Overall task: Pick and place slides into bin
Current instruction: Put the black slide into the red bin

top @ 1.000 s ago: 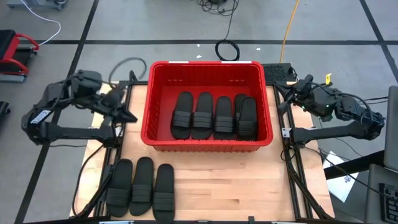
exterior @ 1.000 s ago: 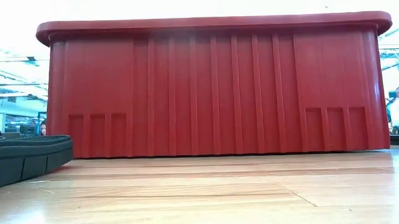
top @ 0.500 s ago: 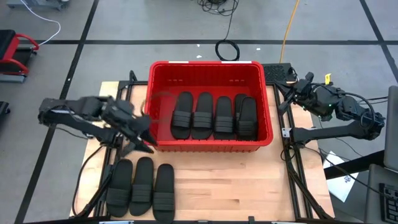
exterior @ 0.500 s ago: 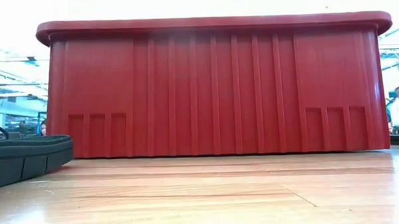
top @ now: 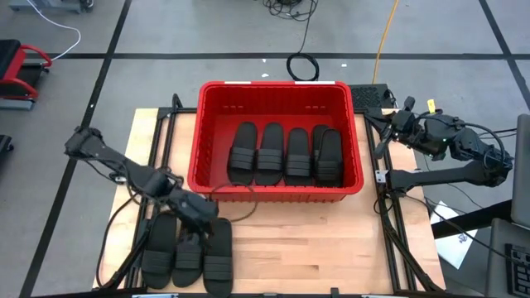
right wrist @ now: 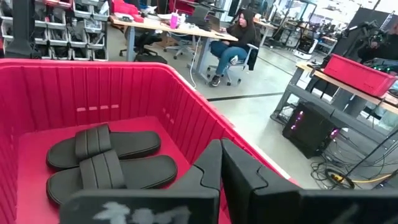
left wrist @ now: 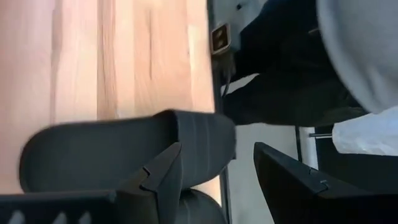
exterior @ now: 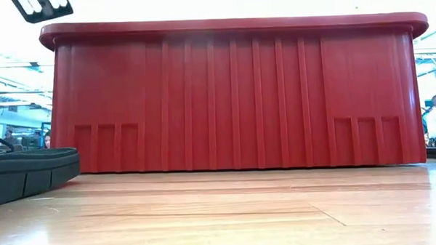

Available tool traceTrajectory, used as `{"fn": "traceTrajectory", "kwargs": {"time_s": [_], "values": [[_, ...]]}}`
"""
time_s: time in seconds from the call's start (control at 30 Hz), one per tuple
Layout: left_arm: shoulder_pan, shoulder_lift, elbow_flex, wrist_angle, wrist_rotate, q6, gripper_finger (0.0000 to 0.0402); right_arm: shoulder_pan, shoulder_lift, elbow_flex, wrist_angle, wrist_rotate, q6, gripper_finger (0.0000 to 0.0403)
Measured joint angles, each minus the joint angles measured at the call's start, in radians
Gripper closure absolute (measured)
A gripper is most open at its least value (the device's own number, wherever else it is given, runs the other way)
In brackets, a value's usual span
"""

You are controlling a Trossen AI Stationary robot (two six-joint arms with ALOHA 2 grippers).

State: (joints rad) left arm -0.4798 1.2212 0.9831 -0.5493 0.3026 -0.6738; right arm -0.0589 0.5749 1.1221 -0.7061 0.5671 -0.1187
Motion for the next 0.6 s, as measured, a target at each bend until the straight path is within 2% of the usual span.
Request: {"fn": "traceTrajectory", "kwargs": {"time_s": [0.1, 0.3, 0.6], "values": [[-0.02, 0.041, -0.038, 0.052, -0.002, -0.021, 0.0213, 0.0, -0.004, 0.0, 0.0, -0.019, -0.002, 0.0403], [-0.049, 0.155, -0.068, 0.146, 0.08, -0.046, 0.0215, 0.0, -0.006, 0.0, -0.001, -0.08, -0.002, 0.0403], [-0.058, 0.295, -0.066, 0.222, 0.07, -0.016, 0.0215, 0.0, -0.006, 0.0, -0.001, -0.098, 0.0, 0.0403]]}}
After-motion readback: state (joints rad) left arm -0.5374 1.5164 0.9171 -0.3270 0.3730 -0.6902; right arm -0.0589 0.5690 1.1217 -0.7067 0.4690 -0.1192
